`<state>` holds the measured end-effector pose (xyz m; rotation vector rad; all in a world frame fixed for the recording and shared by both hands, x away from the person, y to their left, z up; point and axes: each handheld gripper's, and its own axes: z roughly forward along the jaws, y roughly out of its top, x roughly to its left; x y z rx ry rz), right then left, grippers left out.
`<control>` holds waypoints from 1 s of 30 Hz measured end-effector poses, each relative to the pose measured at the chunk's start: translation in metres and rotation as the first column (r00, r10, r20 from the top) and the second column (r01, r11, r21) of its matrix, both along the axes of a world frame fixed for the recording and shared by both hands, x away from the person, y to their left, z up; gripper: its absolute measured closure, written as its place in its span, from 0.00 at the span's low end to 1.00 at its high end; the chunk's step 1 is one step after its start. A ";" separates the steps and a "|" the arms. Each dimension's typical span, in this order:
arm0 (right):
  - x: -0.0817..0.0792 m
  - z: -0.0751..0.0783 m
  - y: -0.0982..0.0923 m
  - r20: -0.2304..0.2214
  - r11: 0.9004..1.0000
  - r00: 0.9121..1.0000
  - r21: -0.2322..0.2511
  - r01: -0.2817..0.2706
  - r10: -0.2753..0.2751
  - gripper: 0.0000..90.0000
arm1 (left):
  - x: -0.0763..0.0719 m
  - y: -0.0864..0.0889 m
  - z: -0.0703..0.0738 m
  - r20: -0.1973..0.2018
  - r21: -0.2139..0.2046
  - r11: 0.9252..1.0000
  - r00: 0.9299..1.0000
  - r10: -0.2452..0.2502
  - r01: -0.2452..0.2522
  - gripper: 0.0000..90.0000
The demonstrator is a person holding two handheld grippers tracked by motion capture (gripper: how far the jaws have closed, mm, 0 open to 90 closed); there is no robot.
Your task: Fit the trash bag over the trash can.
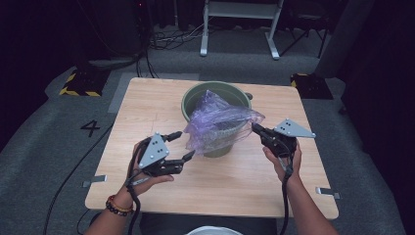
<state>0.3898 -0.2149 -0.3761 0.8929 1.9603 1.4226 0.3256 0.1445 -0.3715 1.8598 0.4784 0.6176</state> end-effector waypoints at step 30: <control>0.009 -0.005 -0.014 -0.034 1.000 0.999 -0.015 0.024 -0.025 1.00 | 0.071 0.037 0.015 -0.049 0.029 0.985 0.984 0.169 -0.168 1.00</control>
